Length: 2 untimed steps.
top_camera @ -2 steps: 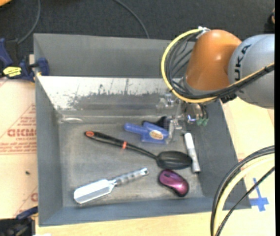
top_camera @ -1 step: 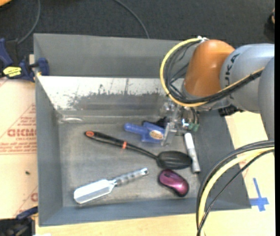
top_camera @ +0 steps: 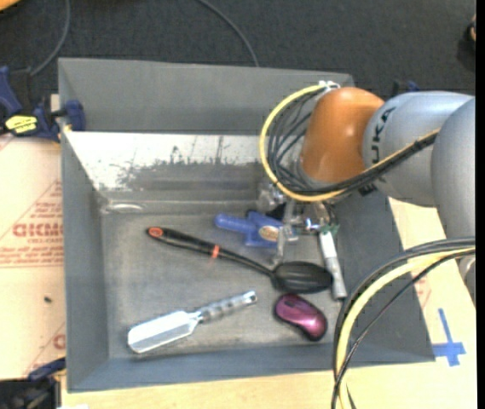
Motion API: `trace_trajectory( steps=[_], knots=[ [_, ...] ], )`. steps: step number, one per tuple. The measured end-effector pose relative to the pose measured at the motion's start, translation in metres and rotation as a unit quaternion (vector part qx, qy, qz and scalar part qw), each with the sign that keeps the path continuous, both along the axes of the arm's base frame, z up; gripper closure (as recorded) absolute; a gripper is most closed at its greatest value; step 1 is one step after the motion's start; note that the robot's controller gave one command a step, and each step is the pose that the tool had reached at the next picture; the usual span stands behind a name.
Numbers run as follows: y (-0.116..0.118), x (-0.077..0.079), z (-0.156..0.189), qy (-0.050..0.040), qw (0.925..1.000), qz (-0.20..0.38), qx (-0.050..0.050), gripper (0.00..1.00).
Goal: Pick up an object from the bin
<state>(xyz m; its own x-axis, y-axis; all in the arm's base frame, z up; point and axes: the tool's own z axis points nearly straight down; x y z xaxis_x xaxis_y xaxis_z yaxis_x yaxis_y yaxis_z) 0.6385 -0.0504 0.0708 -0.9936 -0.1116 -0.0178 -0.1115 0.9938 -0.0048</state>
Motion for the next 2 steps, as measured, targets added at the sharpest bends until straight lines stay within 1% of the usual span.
trace_trajectory(
  steps=[1, 2],
  knots=[
    [0.0061, 0.0023, 0.0004, 0.0023, 0.9956, -0.094, 0.003, 1.00],
    [0.0060, 0.0023, 0.0004, 0.0023, 0.9956, -0.094, 0.003, 1.00]
  ],
)
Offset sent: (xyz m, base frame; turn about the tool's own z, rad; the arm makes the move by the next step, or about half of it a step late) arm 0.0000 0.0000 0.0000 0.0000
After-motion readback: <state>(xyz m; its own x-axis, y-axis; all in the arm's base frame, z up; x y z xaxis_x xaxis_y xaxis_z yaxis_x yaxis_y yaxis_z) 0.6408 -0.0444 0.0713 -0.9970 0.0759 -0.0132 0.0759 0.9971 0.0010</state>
